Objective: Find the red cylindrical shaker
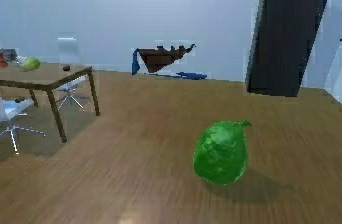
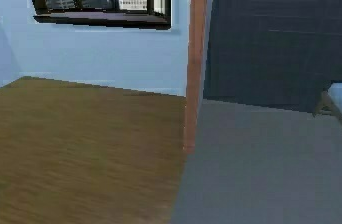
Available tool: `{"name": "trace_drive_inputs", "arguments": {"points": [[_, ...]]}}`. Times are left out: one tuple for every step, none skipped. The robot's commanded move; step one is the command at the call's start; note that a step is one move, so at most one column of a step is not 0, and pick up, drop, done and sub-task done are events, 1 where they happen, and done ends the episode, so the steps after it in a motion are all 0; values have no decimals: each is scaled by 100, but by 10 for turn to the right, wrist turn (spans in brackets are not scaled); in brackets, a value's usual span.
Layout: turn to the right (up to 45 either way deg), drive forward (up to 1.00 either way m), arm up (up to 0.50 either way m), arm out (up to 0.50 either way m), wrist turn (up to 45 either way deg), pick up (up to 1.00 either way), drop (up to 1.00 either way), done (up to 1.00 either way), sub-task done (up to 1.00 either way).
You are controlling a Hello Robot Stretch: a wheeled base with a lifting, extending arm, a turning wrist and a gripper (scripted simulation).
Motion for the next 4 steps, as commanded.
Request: {"name": "trace_drive_inputs", "arguments": {"points": [[0,5,0,0,0,0,0,0,0],[450,0,0,0,0,0,0,0,0],[90,0,0,0,0,0,0,0,0],[0,100,0,0,0,0,0,0,0]]}}
